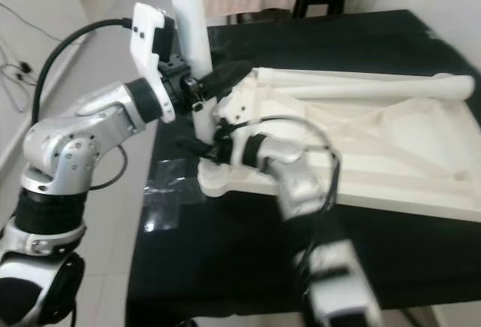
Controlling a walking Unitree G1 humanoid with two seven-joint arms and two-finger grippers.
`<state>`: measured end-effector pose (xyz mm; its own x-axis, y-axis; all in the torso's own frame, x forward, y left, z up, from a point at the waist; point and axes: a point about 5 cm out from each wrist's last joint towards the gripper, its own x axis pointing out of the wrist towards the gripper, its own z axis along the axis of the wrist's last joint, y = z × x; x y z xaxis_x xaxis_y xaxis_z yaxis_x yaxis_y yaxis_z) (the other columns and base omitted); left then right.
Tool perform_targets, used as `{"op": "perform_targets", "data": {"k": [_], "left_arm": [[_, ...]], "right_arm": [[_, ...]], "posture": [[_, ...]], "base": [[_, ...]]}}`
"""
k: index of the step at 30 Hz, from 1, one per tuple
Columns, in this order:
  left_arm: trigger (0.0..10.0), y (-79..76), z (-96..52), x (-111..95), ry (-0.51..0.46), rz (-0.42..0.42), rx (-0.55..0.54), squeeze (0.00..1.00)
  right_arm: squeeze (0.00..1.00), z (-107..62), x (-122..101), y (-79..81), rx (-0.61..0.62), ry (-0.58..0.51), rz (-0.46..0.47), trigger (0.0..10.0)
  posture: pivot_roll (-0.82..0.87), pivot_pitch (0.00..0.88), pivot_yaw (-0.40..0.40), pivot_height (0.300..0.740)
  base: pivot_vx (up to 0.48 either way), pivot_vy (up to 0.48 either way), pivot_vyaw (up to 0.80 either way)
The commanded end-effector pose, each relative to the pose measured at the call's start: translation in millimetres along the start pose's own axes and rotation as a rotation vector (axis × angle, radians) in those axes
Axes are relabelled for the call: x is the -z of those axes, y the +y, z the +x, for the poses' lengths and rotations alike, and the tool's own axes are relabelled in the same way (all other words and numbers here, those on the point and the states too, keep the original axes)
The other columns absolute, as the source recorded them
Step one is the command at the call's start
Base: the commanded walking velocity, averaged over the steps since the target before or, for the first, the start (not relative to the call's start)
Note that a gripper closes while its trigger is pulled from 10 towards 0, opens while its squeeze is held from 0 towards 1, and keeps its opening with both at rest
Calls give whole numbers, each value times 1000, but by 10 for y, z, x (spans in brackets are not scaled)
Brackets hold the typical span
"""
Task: Building children table
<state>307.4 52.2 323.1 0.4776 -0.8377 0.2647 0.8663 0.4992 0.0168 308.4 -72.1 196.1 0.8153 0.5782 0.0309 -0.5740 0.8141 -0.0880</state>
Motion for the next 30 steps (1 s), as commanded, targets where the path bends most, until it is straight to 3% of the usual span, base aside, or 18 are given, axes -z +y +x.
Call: {"op": "perform_targets", "data": {"k": [1, 7, 8, 9, 16, 17, 20, 21, 22, 23, 26, 27, 28, 29, 30], "left_arm": [[10000, -50, 77, 38, 27, -1, 30, 0], [10000, -23, 86, 48, 44, 21, 19, 0], [1373, -24, 85, 39, 40, 24, 24, 0], [0, -29, 80, 34, 40, 27, 31, 0], [0, -39, 75, 30, 40, 26, 40, 0], [0, -50, 74, 30, 41, 27, 47, 0], [0, -61, 77, 30, 43, 29, 55, 0], [0, -70, 84, 32, 45, 31, 61, 0], [0, -70, 84, 32, 45, 31, 61, 0], [0, -77, 92, 36, 46, 33, 66, 0], [0, -77, 92, 36, 46, 33, 66, 0], [0, -82, 104, 43, 48, 33, 70, 0], [0, -82, 104, 43, 48, 33, 70, 0], [0, -91, 114, 53, 50, 33, 76, 0], [0, -99, 120, 66, 52, 33, 82, 0]], "right_arm": [[0, -127, 291, 45, 141, 174, 28, 0], [0, -76, 304, 2, 145, 157, 11, 0], [0, -58, 293, 10, 144, 148, 12, 0], [0, -39, 283, 24, 135, 143, 15, 0], [0, -28, 257, 57, 135, 138, 24, 0], [0, 2, 195, 89, 100, 114, 38, 10000], [0, 32, 112, 124, 63, 87, 27, 10000], [0, 81, 24, 164, -40, 52, 17, 10000], [0, 81, 24, 164, -40, 52, 17, 10000], [1000, 123, -48, 149, -128, 22, -13, 10000], [1000, 123, -48, 149, -128, 22, -13, 10000], [1000, 167, -113, 86, -267, 11, -59, 10000], [1000, 167, -113, 86, -267, 11, -59, 10000], [251, 204, -174, -8, -439, 15, -110, 10000], [0, 223, -188, -90, -580, 39, -131, 10000]], "posture": [[35, 151, 48, 740], [30, 136, 50, 740], [30, 134, 49, 740], [29, 130, 50, 740], [31, 125, 50, 740], [31, 120, 50, 740], [27, 116, 51, 740], [25, 114, 50, 740], [25, 114, 50, 740], [24, 113, 52, 740], [24, 113, 52, 740], [23, 110, 54, 740], [23, 110, 54, 740], [24, 109, 53, 740], [19, 109, 49, 740]], "base": [[0, 0, 0], [0, 0, 0], [0, 0, 0], [0, 0, 0], [0, 0, 0], [0, 0, 0], [0, 0, 0], [0, 0, 0], [0, 0, 0], [0, 0, 0], [0, 0, 0], [0, 0, 0], [0, 0, 0], [0, 0, 0], [0, 0, 0]]}}
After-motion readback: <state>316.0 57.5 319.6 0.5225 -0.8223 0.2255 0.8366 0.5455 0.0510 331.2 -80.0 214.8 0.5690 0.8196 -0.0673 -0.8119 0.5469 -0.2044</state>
